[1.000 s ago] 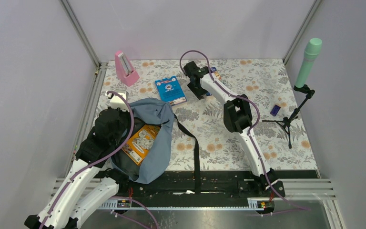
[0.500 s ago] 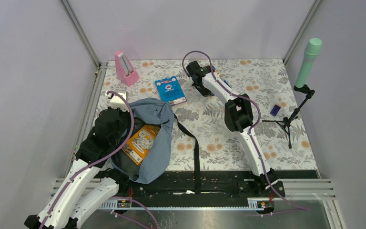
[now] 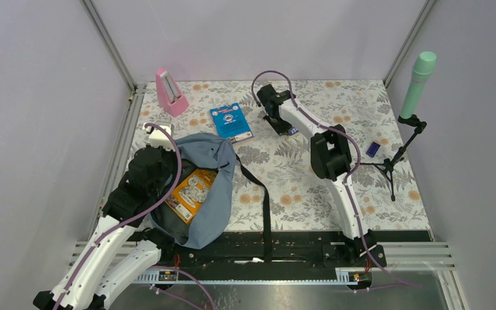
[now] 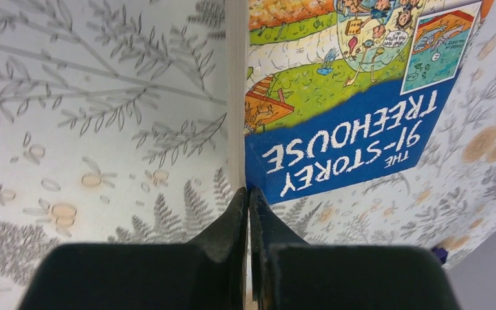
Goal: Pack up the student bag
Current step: Pick up the book from the center of the board.
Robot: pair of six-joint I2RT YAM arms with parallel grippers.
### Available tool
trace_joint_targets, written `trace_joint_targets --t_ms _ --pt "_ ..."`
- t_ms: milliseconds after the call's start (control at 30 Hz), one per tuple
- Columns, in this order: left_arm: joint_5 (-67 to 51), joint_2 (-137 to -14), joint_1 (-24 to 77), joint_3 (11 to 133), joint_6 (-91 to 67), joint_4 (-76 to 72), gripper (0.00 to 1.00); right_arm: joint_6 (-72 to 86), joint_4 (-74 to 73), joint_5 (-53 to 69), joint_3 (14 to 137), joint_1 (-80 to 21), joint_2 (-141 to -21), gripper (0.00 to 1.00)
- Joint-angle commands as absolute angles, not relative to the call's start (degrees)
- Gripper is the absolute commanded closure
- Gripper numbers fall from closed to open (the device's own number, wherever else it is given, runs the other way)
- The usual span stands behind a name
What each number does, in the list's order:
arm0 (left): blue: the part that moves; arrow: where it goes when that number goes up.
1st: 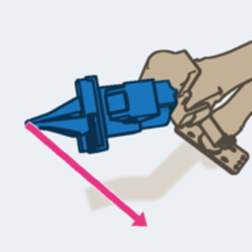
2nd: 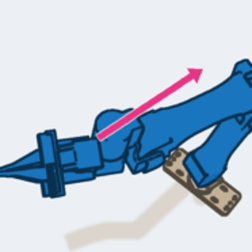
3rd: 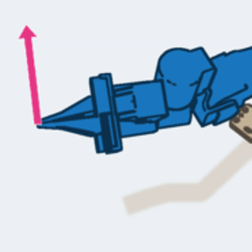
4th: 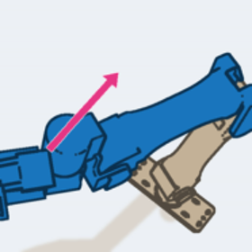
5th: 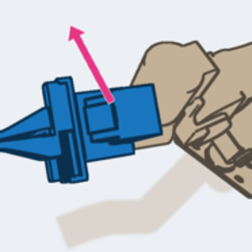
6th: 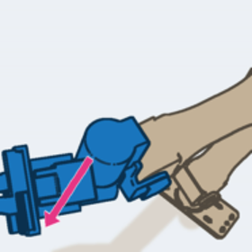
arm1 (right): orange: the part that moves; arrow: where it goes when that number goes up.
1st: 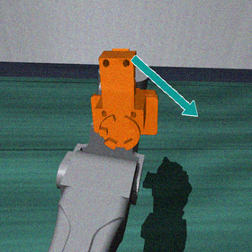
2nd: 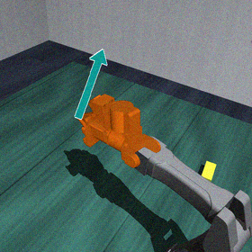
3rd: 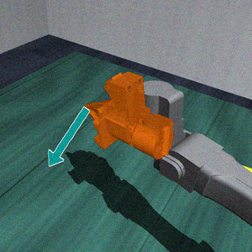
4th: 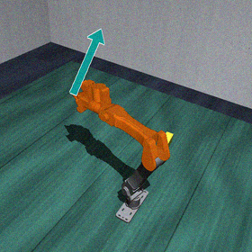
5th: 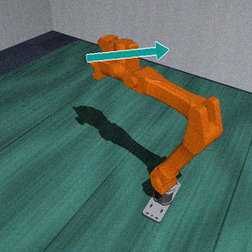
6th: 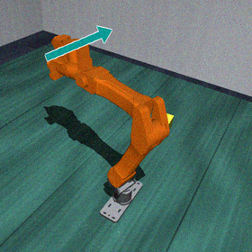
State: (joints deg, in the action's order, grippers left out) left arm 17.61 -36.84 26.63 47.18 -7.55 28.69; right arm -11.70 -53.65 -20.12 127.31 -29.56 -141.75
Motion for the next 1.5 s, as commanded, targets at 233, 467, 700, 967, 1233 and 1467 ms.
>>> trace_joint_targets --t_ms 233,467,700,967,1233,1467 --pt "18.3 -35.2 26.3 47.9 -7.5 21.4 1.0 -2.2 -48.5 -10.0 97.8 -32.5 -121.5 1.0" --pt "18.3 -35.2 26.3 48.0 -7.5 21.5 1.0 3.2 -44.8 -11.7 80.7 -40.4 -110.0 1.0" --pt "18.9 -35.2 26.3 47.9 -7.3 21.5 1.0 6.2 -42.3 -16.9 76.1 -44.2 -102.0 0.73" --pt "19.6 -35.8 26.3 47.8 -7.1 21.6 1.0 1.4 -38.2 -19.2 74.3 -44.3 -102.3 0.34" --pt "20.0 -36.4 26.3 47.7 -7.0 21.6 1.0 3.3 -37.0 -21.2 73.6 -44.3 -107.5 0.3" --pt "20.1 -36.8 26.3 47.7 -7.0 21.5 1.0 7.0 -37.1 -25.9 71.1 -43.5 -109.1 0.31"
